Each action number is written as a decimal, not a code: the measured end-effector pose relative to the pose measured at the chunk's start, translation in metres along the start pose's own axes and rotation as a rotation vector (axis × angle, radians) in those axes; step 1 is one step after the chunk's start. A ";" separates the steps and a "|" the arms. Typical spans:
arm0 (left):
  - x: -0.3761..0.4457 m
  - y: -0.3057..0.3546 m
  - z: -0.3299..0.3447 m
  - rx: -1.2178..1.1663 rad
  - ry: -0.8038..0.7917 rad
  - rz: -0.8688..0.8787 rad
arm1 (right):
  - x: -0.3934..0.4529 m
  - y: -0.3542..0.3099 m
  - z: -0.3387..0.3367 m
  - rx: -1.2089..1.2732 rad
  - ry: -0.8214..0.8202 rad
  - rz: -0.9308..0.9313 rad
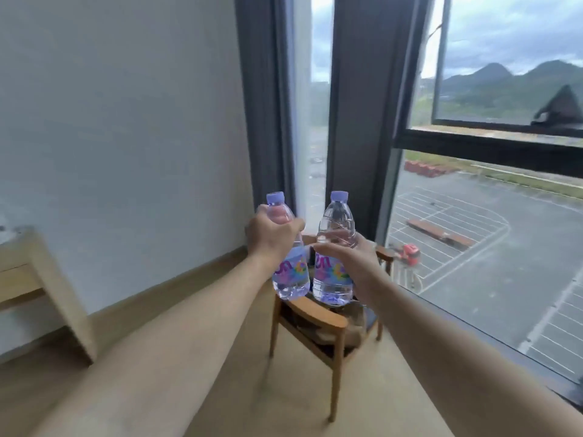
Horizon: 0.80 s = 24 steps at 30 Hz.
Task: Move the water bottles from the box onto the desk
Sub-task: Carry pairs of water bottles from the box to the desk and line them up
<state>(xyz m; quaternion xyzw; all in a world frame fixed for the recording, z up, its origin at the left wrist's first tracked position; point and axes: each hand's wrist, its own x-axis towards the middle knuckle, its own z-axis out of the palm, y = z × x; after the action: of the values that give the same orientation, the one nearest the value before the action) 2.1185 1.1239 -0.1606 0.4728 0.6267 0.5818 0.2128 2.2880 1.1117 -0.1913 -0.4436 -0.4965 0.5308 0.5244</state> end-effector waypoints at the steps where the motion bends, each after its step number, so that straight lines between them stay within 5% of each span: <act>1: 0.016 -0.013 -0.031 0.023 0.044 -0.019 | 0.007 0.005 0.034 0.007 -0.041 0.011; 12: 0.117 -0.129 -0.337 0.203 0.470 -0.196 | 0.051 0.053 0.376 0.062 -0.469 0.124; 24: 0.202 -0.238 -0.563 0.261 0.891 -0.336 | 0.090 0.112 0.698 0.057 -0.933 0.169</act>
<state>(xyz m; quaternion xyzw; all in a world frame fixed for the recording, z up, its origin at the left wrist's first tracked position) 1.4833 1.0256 -0.1942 0.0929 0.7921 0.6016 -0.0460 1.5779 1.1627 -0.2188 -0.1823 -0.6265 0.7274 0.2125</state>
